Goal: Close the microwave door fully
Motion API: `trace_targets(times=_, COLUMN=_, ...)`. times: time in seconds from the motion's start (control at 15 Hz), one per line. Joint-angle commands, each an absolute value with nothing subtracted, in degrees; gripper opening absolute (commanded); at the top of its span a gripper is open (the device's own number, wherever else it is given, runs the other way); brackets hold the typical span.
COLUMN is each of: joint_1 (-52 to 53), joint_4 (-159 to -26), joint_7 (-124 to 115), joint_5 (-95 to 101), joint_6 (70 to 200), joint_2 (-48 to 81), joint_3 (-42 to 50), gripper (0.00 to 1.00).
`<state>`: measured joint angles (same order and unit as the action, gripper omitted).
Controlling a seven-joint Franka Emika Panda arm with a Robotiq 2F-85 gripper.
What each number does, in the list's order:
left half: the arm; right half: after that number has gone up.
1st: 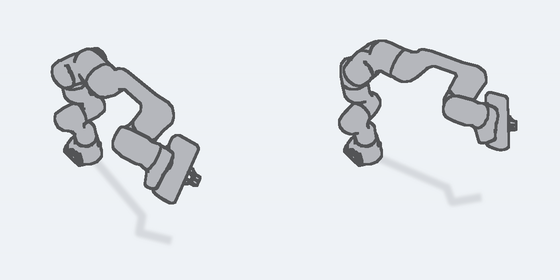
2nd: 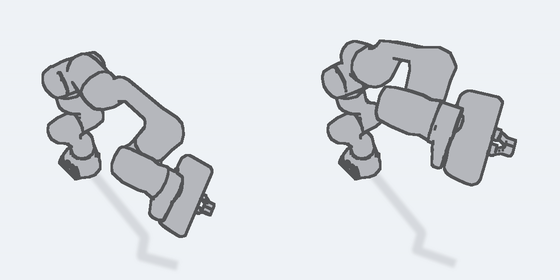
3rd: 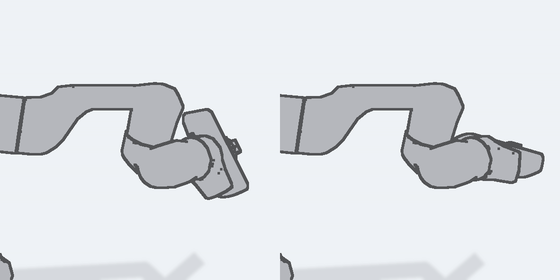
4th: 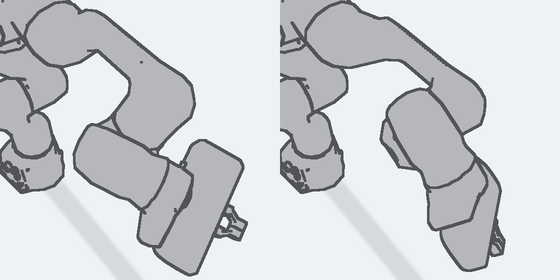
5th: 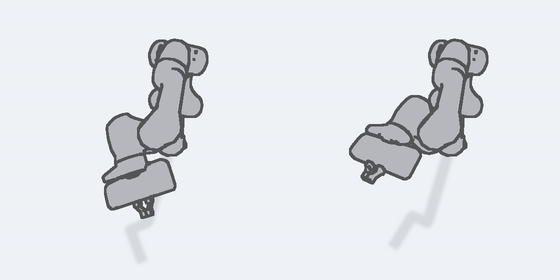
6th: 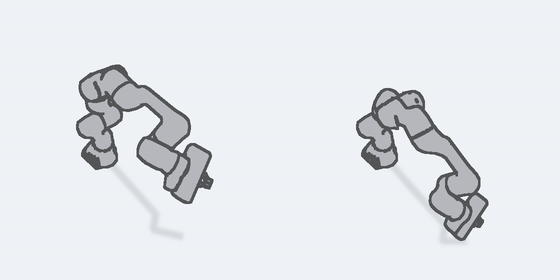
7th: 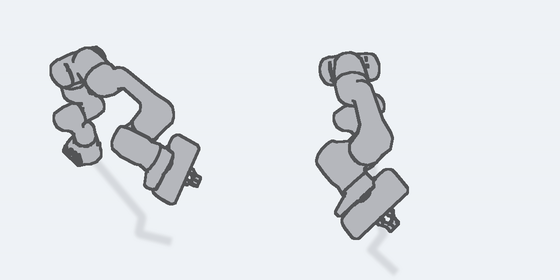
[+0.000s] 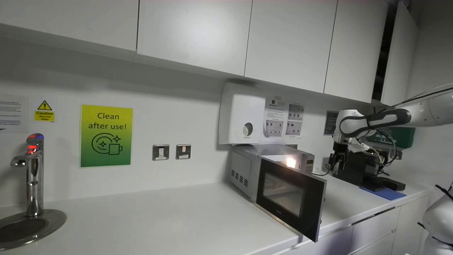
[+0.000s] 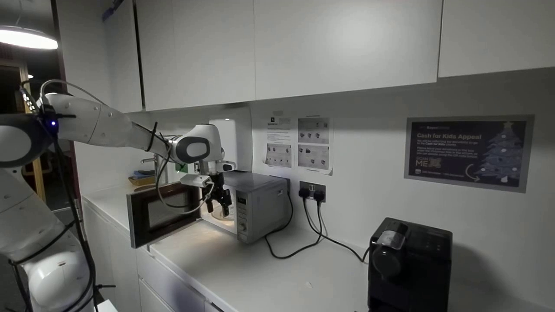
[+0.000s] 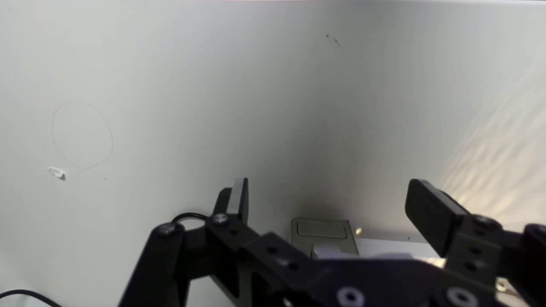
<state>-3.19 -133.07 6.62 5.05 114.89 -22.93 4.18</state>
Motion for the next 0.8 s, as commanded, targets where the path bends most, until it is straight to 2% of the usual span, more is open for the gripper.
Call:
trace_targets(times=0.0, joint_1=-2.07, joint_4=-131.26, joint_7=3.24, joint_5=3.50, joint_6=113.26, joint_2=-23.94, joint_3=2.44, gripper=1.00)
trace_targets(times=0.4, joint_1=0.36, joint_4=-129.71, joint_7=0.47, joint_5=0.93, joint_6=110.24, joint_2=-25.40, joint_3=-0.34, gripper=1.00)
trace_targets(times=0.73, joint_1=2.62, joint_4=-126.54, joint_7=-1.11, joint_5=-3.97, joint_6=101.45, joint_2=-26.21, joint_3=-1.88, gripper=1.00)
